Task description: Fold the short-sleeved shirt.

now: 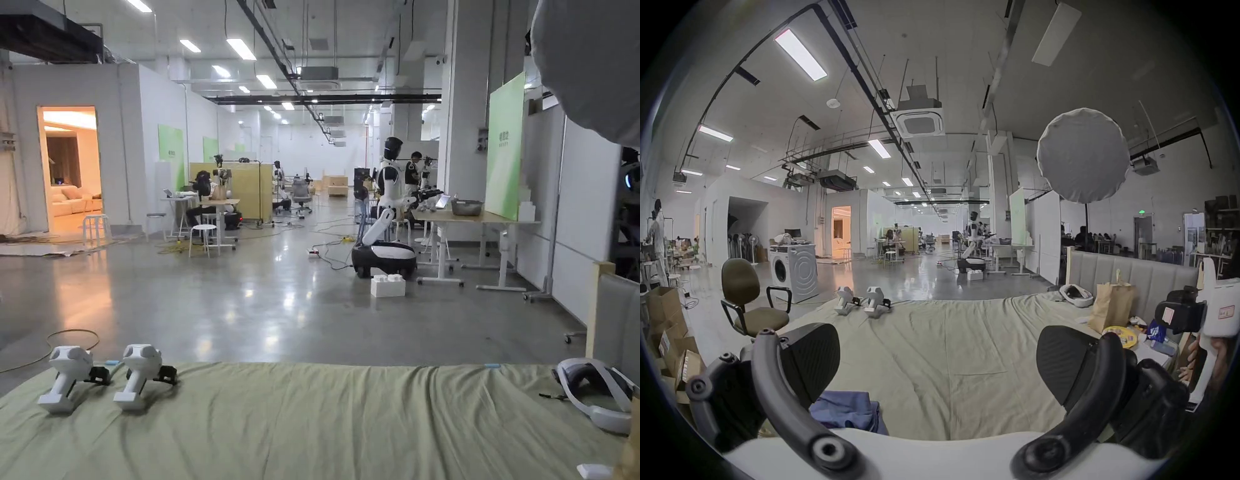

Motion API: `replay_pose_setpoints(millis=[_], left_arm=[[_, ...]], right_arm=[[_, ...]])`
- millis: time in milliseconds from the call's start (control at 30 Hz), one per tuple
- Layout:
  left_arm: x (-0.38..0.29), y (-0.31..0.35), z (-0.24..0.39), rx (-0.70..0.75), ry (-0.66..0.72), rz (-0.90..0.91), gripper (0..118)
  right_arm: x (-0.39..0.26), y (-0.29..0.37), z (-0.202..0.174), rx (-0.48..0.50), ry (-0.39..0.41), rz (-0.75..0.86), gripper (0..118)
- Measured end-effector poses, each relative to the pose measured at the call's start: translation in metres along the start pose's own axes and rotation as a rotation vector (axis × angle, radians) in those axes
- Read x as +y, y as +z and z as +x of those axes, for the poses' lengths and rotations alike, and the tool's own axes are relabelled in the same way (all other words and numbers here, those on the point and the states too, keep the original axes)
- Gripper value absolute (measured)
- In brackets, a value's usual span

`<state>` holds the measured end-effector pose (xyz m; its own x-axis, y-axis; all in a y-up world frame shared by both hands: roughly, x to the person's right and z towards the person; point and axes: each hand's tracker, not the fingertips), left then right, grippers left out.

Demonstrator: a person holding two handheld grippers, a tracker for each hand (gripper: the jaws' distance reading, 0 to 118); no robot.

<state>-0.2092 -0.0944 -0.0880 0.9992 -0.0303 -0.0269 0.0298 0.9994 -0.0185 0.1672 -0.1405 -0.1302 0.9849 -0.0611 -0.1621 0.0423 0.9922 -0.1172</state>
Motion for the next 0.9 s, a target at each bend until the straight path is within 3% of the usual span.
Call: replay_pose_setpoints(millis=[233,667,900], left_arm=[[0.0032,0.0036,0.0018,-0.019,0.0,0.034,118],[0.0055,0.0038,0.0047,-0.018,0.035,0.055,118],[0.0041,0.0015,0.0057,-0.022,0.042,0.037,118]], right_arm=[[0.0026,0.0034,-0.0047,0.013,0.027,0.026,118],[0.0085,0.0039,-0.0001,0.057,-0.073,0.016,118],[0.0091,0.0034,-0.0016,0.036,-0.054,-0.002,118]])
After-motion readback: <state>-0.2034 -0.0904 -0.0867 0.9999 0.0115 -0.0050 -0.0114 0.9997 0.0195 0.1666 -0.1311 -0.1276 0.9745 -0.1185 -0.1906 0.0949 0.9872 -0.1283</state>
